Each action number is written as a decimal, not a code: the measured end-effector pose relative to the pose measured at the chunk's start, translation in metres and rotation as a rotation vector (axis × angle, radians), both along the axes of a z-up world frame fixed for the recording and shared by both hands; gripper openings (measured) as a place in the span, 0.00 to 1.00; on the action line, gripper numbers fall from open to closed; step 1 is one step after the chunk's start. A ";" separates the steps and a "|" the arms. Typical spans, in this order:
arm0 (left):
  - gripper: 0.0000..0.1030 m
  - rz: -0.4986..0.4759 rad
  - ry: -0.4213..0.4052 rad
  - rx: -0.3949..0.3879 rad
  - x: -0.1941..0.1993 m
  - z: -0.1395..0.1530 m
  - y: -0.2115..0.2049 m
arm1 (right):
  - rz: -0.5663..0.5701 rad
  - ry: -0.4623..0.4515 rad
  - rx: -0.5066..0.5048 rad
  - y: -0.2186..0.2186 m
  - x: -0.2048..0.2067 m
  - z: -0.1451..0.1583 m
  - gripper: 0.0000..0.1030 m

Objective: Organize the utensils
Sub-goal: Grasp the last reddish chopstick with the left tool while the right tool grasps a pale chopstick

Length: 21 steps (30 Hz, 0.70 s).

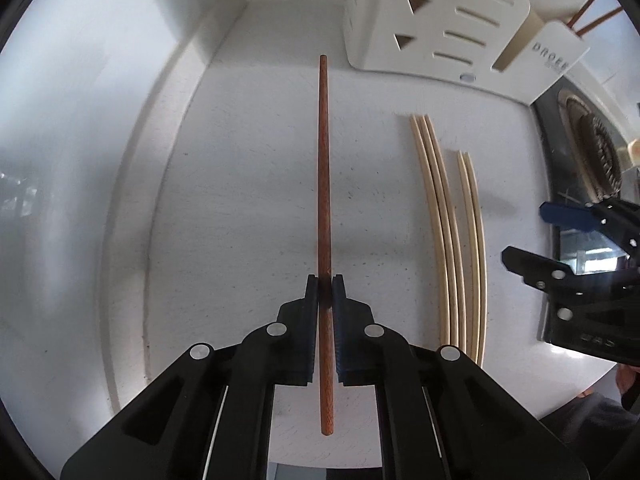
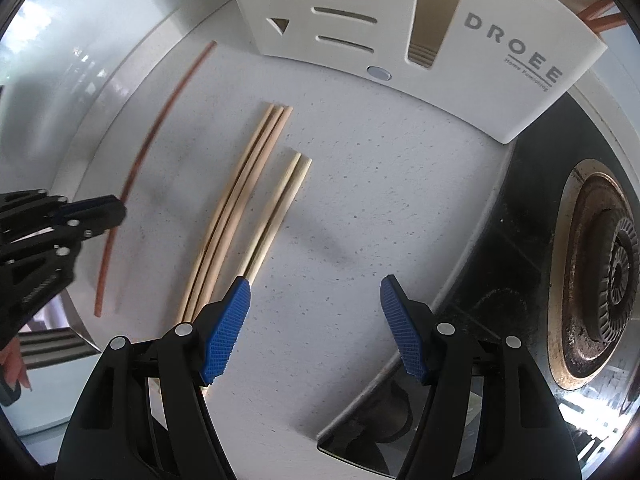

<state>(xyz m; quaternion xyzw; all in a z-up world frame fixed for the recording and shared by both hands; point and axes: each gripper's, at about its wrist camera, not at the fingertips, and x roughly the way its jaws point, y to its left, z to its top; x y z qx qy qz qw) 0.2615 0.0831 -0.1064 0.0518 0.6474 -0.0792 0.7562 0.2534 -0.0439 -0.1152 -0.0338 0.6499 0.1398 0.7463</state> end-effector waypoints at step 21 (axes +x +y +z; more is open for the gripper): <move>0.06 -0.007 -0.076 -0.032 -0.023 0.003 0.006 | -0.009 0.043 -0.159 0.045 0.012 -0.022 0.71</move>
